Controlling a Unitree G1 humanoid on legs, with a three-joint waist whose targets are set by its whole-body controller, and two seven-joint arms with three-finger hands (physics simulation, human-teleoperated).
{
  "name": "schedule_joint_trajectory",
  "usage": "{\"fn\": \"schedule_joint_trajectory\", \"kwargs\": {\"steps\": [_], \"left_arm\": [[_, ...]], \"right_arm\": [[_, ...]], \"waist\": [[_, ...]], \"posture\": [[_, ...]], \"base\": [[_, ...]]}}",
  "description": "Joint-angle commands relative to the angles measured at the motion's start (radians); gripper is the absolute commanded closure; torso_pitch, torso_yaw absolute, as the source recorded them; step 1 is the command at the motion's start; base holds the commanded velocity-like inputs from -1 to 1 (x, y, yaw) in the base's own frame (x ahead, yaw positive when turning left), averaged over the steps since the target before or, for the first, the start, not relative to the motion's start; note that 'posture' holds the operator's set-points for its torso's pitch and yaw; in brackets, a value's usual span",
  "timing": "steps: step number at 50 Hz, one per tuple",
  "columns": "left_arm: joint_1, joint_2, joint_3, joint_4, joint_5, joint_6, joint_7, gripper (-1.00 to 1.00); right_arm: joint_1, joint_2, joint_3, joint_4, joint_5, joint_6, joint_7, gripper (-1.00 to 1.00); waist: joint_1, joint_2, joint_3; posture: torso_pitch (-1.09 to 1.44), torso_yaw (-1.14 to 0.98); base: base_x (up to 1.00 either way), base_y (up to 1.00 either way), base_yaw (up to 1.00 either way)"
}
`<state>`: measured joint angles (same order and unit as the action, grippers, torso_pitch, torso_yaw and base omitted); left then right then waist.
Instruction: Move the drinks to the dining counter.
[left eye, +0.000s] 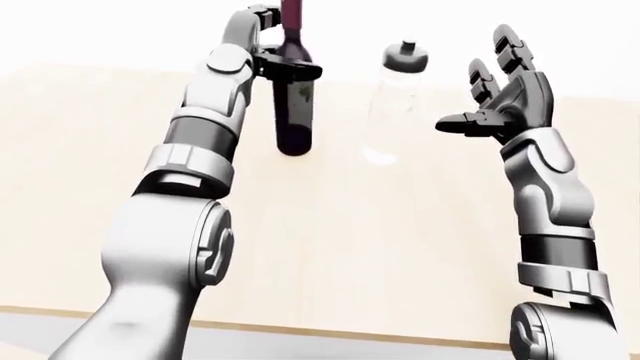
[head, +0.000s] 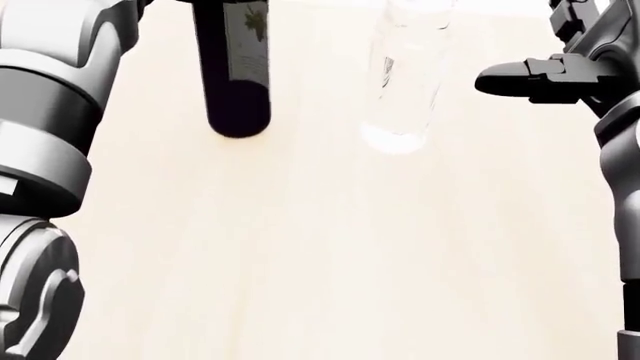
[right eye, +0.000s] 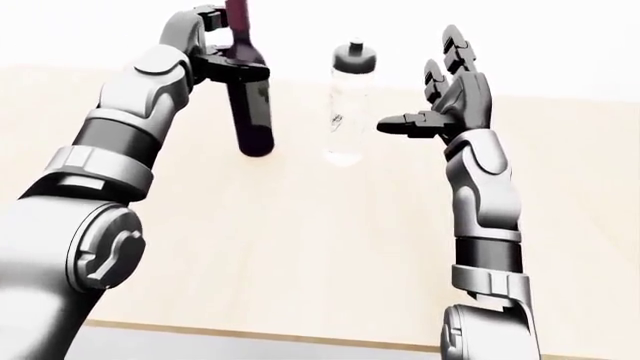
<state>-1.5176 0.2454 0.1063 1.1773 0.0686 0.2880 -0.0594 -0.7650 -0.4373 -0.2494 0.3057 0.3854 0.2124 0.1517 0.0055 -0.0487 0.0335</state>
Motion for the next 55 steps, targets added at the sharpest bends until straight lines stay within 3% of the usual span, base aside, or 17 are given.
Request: {"fn": "schedule_joint_trajectory", "kwargs": {"steps": [1, 18, 20, 35, 40, 46, 55], "left_arm": [[-0.041, 0.010, 0.002, -0.041, -0.001, -0.028, 0.002, -0.55], [-0.017, 0.025, 0.000, -0.077, 0.004, -0.013, -0.010, -0.75], [-0.012, 0.028, -0.001, -0.083, 0.005, -0.010, -0.014, -0.95], [0.088, 0.070, 0.004, -0.287, -0.004, 0.113, -0.037, -1.00], [0.150, 0.085, 0.010, -0.430, -0.010, 0.192, -0.036, -1.00], [0.317, 0.111, 0.025, -0.807, -0.018, 0.386, -0.040, -1.00], [0.469, 0.160, 0.069, -1.171, -0.026, 0.588, -0.057, -1.00]], "right_arm": [[-0.034, -0.016, -0.012, -0.029, 0.003, -0.036, 0.003, -1.00], [-0.032, -0.019, -0.013, -0.034, 0.007, -0.033, 0.001, -1.00], [-0.032, -0.019, -0.013, -0.037, 0.007, -0.031, 0.001, -1.00], [-0.026, -0.036, -0.022, -0.074, 0.020, -0.005, -0.004, -1.00], [-0.020, -0.043, -0.028, -0.108, 0.028, 0.018, -0.010, -1.00], [0.003, -0.060, -0.048, -0.156, 0.048, 0.040, -0.015, -1.00], [0.048, -0.114, -0.099, -0.313, 0.117, 0.131, -0.051, -1.00]], "waist": [[0.000, -0.001, -0.031], [0.000, 0.001, -0.031], [0.000, 0.001, -0.031], [-0.002, 0.006, -0.029], [-0.002, 0.008, -0.029], [-0.005, 0.011, -0.027], [-0.002, 0.009, -0.020]], "posture": [[0.00, 0.00], [0.00, 0.00], [0.00, 0.00], [0.00, 0.00], [0.00, 0.00], [0.00, 0.00], [0.00, 0.00]], "base": [[0.00, 0.00, 0.00], [0.00, 0.00, 0.00], [0.00, 0.00, 0.00], [0.00, 0.00, 0.00], [0.00, 0.00, 0.00], [0.00, 0.00, 0.00], [0.00, 0.00, 0.00]]}}
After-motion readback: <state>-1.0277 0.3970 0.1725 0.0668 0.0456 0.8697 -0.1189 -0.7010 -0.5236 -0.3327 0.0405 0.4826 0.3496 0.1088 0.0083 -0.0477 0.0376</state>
